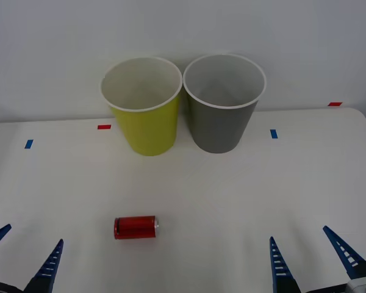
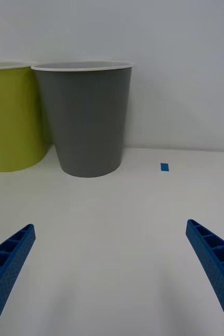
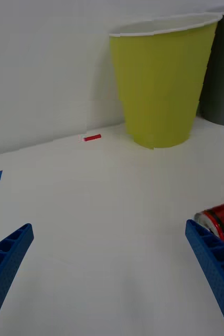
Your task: Put cans in the gray bin and PET bottles in the light green bin.
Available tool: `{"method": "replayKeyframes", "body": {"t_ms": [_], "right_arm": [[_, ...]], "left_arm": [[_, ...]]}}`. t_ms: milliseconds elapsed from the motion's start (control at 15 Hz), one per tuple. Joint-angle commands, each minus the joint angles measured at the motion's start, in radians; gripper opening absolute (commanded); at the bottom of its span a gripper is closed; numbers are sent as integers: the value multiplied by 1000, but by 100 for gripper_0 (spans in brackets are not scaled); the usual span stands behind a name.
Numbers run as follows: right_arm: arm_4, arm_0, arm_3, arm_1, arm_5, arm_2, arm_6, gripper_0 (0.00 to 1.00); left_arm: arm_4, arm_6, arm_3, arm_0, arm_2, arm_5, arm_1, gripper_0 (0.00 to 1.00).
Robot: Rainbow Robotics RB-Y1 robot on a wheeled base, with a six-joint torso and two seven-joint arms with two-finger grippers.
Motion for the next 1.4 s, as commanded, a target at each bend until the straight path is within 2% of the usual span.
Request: {"method": "replayKeyframes", "body": {"t_ms": [67,333,400,533,733,1000,1067,1267,1400], "right_arm": [[0,0,0,0,0,0,0,100],[0,0,0,0,0,0,0,100],[0,0,0,0,0,0,0,100],[0,0,0,0,0,0,0,100],[0,0,0,0,0,0,0,100],[0,0,0,0,0,0,0,100],[0,0,0,0,0,0,0,100],[0,0,0,0,0,0,0,100],[0,0,0,0,0,0,0,100]], "left_arm": [[-24,-11,-28,-56,-13,127,91,100],[-56,-39,-146,-118,-13,417,173,100],[-59,-65,-185,-141,-16,515,194,100],[-51,-139,-212,-207,-45,644,225,100],[-48,-171,-218,-319,-100,781,248,100],[-34,-212,-329,-461,-161,1109,258,100],[-22,-252,-332,-504,-175,1161,258,100],[113,-351,-332,-650,-197,1334,252,100],[188,-366,-330,-731,-198,1434,240,100]]}}
